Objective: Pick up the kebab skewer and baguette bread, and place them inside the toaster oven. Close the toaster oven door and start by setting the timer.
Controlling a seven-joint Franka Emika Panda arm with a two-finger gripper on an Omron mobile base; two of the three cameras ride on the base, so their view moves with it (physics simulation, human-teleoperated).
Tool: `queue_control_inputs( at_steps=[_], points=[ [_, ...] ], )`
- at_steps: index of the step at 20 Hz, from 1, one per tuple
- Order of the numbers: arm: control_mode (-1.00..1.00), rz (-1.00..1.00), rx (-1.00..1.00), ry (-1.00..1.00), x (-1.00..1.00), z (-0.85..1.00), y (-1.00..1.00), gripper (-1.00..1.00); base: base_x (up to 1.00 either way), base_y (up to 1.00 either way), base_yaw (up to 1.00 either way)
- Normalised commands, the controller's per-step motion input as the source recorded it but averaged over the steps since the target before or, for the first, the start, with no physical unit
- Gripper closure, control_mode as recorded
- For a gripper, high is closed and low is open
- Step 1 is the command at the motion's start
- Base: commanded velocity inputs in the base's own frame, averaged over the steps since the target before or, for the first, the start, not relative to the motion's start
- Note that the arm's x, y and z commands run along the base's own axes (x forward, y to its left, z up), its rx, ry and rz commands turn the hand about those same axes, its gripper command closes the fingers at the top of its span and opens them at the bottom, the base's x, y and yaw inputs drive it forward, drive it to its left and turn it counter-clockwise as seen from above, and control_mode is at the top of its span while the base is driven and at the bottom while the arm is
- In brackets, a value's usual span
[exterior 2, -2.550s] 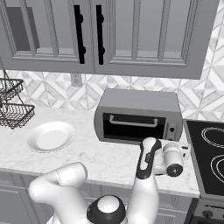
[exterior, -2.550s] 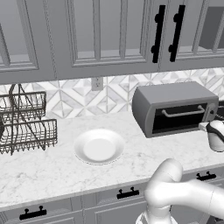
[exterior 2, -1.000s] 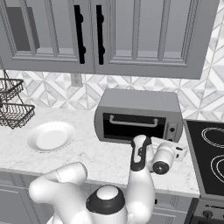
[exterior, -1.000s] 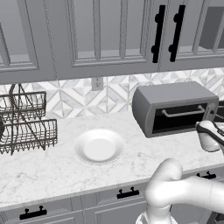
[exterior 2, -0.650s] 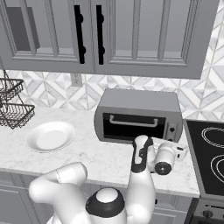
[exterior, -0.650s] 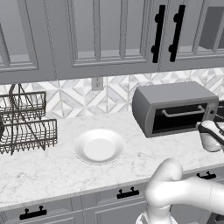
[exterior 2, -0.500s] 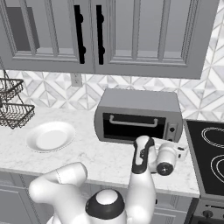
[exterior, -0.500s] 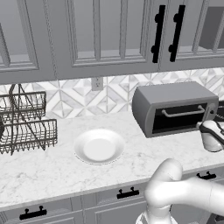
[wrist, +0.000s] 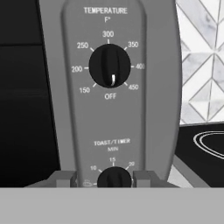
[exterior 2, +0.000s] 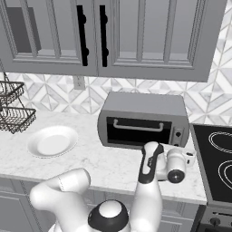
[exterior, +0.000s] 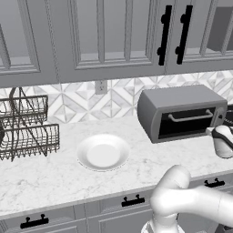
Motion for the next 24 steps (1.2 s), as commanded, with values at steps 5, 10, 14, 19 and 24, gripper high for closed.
queue_control_inputs(
  at_steps=[5,10,14,19,24],
  points=[
    [-1.00,0.05,0.02,0.00,0.00,0.00,-0.01,1.00,0.00,0.00,0.00],
    [-1.00,0.05,0.04,0.00,0.00,0.00,-0.04,1.00,0.00,0.00,0.00],
    [-1.00,0.05,0.03,0.00,0.00,0.00,-0.04,1.00,0.00,0.00,0.00],
    [-1.00,0.05,0.03,0.00,0.00,0.00,-0.03,1.00,0.00,0.00,0.00],
    [-1.00,0.06,0.03,0.00,0.00,0.00,-0.03,1.00,0.00,0.00,0.00]
  ],
)
